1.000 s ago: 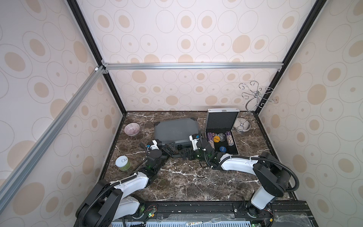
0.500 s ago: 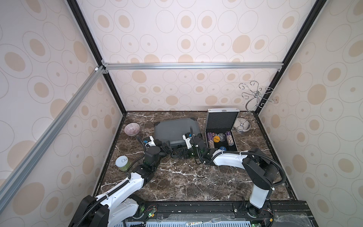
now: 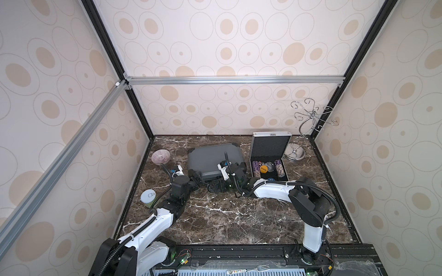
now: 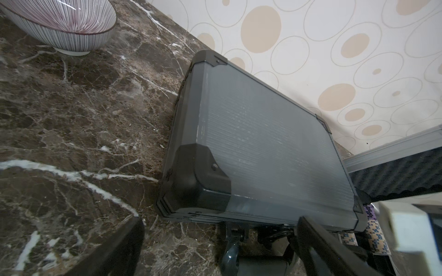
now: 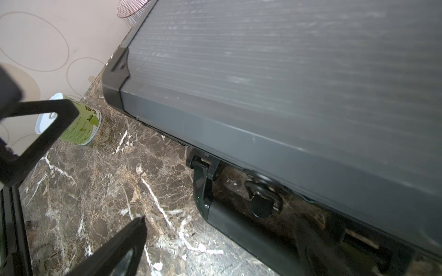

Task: Open the poker set cases
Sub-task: Open the fastener on the poker set case.

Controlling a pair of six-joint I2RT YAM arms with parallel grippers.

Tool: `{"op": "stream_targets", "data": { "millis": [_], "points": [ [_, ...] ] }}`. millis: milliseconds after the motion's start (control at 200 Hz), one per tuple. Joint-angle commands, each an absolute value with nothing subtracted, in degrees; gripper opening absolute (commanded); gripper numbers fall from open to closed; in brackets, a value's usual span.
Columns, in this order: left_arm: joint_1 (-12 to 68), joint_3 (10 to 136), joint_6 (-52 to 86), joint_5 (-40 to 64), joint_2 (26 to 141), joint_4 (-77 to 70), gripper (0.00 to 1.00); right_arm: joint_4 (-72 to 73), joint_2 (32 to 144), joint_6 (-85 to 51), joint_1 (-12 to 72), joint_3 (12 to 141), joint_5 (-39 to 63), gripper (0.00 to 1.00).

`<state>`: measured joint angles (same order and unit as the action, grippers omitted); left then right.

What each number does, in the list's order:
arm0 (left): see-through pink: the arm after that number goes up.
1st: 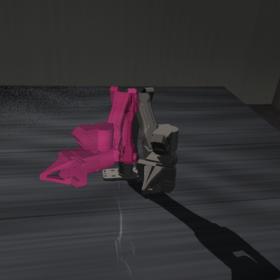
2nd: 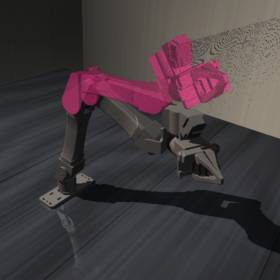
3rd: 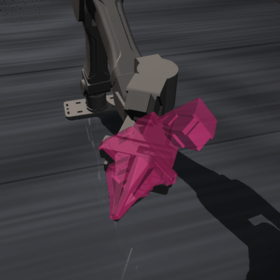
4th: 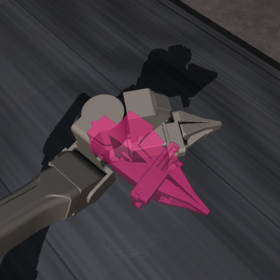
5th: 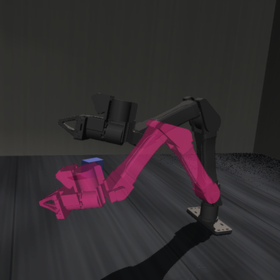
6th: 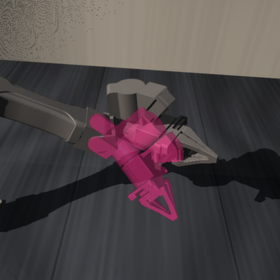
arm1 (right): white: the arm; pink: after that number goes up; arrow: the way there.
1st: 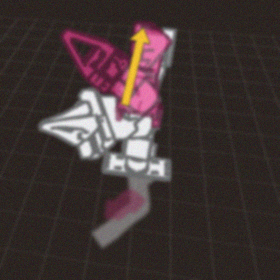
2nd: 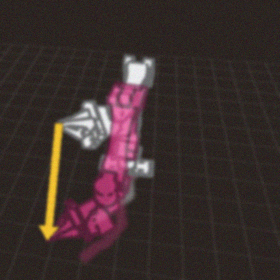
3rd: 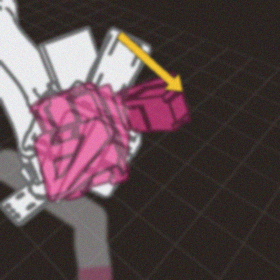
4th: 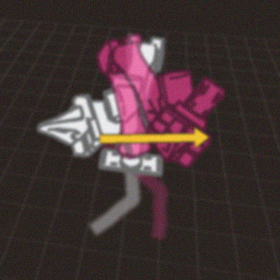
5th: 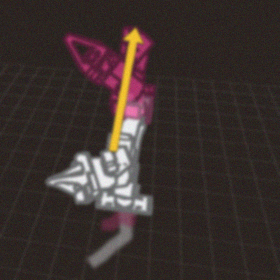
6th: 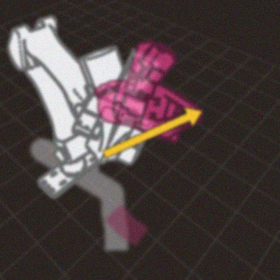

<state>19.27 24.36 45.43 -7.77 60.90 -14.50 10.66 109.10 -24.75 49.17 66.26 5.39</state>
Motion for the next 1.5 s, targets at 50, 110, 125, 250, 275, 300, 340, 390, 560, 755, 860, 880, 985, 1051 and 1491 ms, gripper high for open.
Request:
{"op": "stream_targets", "data": {
  "millis": [50, 110, 125, 250, 275, 300, 340, 390, 560, 755, 860, 880, 985, 1051, 1491],
  "points": [
    [16.7, 26.7, 41.6, -4.1, 64.3, -15.7, 1.0, 8.4, 110.6, -22.7, 50.1, 68.6, 4.1, 0.99],
    [16.2, 27.4, 40.7, -3.0, 66.1, -17.3, 1.0, 8.2, 110.7, -22.3, 50.3, 69.0, 3.8, 0.99],
    [16.0, 27.6, 40.4, -2.7, 66.6, -17.3, 1.0, 8.1, 110.7, -22.2, 50.4, 69.2, 3.6, 0.99],
    [15.0, 29.0, 39.0, -0.8, 70.3, -17.5, 1.0, 7.6, 111.0, -21.4, 50.8, 69.9, 3.1, 0.99],
    [14.7, 29.3, 38.9, -0.6, 70.8, -17.6, 1.0, 7.3, 111.1, -21.2, 50.8, 70.1, 3.0, 0.99],
    [14.6, 29.4, 38.7, -0.3, 71.3, -17.6, 1.0, 7.0, 111.3, -21.1, 50.9, 70.3, 2.9, 0.99],
    [14.3, 29.5, 38.3, 0.1, 71.8, -18.1, 1.0, 6.6, 111.4, -20.9, 51.0, 70.5, 2.6, 0.99],
    [13.9, 29.5, 37.9, 0.2, 72.2, -18.4, 1.0, 6.4, 111.6, -20.7, 51.2, 70.7, 2.4, 0.99],
    [12.5, 28.5, 38.2, 0.0, 74.7, -18.4, 1.0, 5.8, 111.9, -19.7, 51.7, 71.2, 2.1, 0.99],
    [11.4, 25.9, 40.5, 1.3, 78.2, -19.8, 0.97, 8.5, 111.0, -18.8, 52.3, 69.7, 3.5, 0.99],
    [11.0, 24.5, 41.2, 1.9, 78.8, -21.0, 0.96, 8.9, 110.4, -18.0, 52.7, 69.3, 3.8, 0.99],
    [10.9, 24.4, 41.3, 2.0, 78.8, -21.1, 0.95, 8.9, 110.3, -17.6, 52.9, 69.3, 3.8, 0.99],
    [10.7, 23.9, 41.3, 2.5, 78.9, -21.0, 0.94, 8.3, 110.3, -16.6, 53.4, 69.3, 3.8, 0.99],
    [10.5, 23.5, 41.6, 2.6, 78.8, -21.3, 0.94, 7.8, 110.2, -16.4, 53.7, 69.2, 3.6, 0.99],
    [9.6, 22.9, 42.1, 3.8, 78.8, -22.5, 0.94, 4.1, 109.3, -19.3, 53.6, 67.5, -7.3, 0.99]
  ]
}}
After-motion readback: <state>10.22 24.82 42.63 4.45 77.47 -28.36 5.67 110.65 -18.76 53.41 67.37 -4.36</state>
